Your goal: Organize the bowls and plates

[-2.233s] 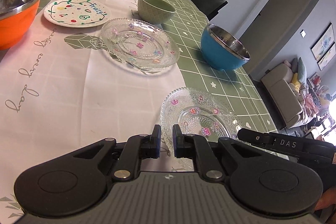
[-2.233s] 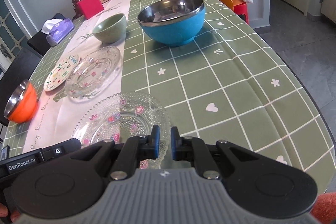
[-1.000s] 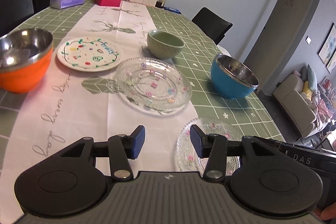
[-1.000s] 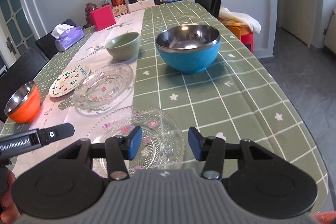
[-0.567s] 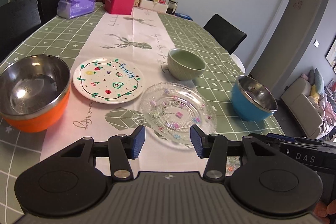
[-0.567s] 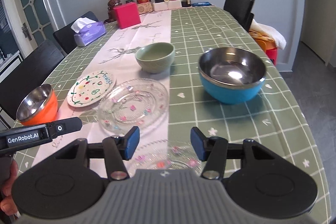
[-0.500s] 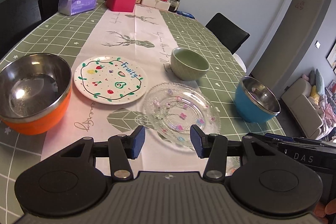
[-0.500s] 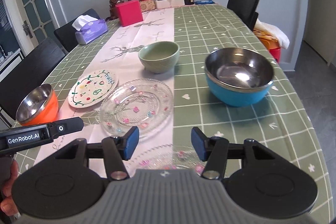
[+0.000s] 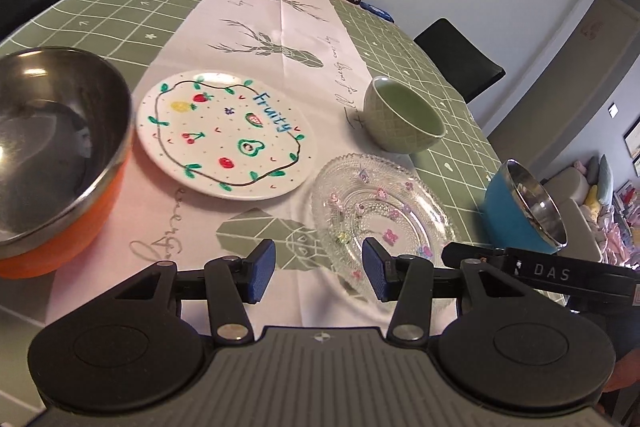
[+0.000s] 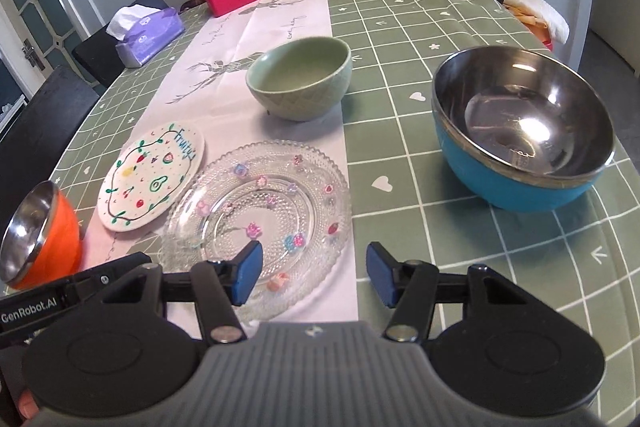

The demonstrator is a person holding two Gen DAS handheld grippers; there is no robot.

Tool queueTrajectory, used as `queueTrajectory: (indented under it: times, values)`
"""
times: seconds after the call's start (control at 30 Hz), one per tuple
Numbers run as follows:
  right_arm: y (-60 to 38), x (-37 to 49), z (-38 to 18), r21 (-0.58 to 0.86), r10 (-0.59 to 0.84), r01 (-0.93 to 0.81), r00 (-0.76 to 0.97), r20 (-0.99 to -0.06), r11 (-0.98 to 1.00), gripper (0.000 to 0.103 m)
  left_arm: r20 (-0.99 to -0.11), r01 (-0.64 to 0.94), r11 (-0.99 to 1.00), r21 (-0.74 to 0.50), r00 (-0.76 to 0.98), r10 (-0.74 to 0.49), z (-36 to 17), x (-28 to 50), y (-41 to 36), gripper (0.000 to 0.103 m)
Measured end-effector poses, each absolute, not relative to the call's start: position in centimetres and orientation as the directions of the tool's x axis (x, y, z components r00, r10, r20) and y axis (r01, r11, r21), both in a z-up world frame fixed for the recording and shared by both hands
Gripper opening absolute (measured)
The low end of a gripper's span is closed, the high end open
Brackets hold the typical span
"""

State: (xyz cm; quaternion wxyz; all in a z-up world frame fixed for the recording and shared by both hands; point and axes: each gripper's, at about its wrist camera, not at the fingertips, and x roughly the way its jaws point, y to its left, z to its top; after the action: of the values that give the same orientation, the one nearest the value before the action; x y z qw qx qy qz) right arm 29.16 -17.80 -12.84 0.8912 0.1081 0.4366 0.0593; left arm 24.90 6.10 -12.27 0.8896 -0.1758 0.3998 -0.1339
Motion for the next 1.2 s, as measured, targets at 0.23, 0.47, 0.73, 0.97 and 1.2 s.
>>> queueTrajectory:
  times: [0.23, 0.47, 0.73, 0.97, 1.2]
  values:
    - [-19.3, 31.3, -13.6, 0.276, 0.209, 0.02, 0.602, -0.77, 0.961, 0.053, -0.67, 0.077, 0.897, -0.434, 0.639, -0.379, -13.2, 27.3, 5.4, 0.052]
    - [-20.6, 32.5, -14.3, 0.346, 0.257, 0.036, 0.599, -0.758, 0.938, 0.04, -0.668, 0.077, 0.891, -0.448, 0.633, -0.39, -13.4, 28.5, 5.4, 0.035]
    - [-21.9, 32.8, -15.3, 0.497, 0.368, 0.072, 0.582, -0.725, 0.865, 0.015, -0.67, 0.072, 0.879, -0.471, 0.619, -0.41, -13.9, 29.0, 5.5, 0.014]
    - [-21.7, 32.7, -15.2, 0.487, 0.359, 0.066, 0.591, -0.722, 0.871, 0.009, -0.681, 0.057, 0.89, -0.452, 0.623, -0.386, -13.6, 28.9, 5.2, 0.012]
    - [-21.9, 32.3, -14.6, 0.488, 0.365, 0.053, 0.596, -0.716, 0.871, 0.008, -0.678, 0.045, 0.893, -0.448, 0.634, -0.372, -13.0, 28.3, 5.3, 0.012]
